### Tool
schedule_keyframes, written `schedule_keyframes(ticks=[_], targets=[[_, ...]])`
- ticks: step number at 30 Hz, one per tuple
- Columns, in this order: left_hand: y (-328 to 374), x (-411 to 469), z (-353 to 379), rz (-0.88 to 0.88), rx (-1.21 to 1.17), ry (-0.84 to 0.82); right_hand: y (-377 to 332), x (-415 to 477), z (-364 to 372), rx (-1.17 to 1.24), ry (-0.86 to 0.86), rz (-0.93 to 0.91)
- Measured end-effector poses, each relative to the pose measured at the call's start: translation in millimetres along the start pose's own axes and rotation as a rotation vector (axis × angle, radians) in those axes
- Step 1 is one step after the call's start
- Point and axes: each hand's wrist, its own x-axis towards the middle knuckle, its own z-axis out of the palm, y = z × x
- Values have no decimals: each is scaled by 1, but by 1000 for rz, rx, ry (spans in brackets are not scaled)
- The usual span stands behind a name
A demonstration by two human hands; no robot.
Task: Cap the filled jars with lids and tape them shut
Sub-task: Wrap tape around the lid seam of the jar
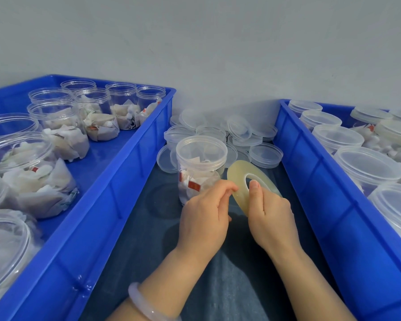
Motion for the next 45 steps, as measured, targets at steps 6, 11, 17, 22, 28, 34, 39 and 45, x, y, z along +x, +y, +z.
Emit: schedule_keyframes(ticks=[6, 11, 17, 22, 28, 34, 39, 45], targets=[[3, 1, 0, -107, -127, -87, 2, 1, 0, 33, 8, -14], [-1, 2, 0, -91, -105, -77, 3, 1, 0, 31, 15, -15], [-2, 1, 1, -89, -93, -60, 4, 1, 1, 29, 15, 13], [-1, 1, 2, -117, -78, -61, 7, 1, 2, 69, -43, -39], [0, 2, 0, -168, -145, -57, 3, 0, -1, 123, -132, -125], [5, 1, -1, -91, -22, 7, 7, 1, 1, 77, -93, -103], [14, 2, -3, 62, 140, 127, 7, 3, 0, 81, -16, -199], [10, 1, -4, 39, 96, 145, 8, 4, 0, 125, -8, -350]])
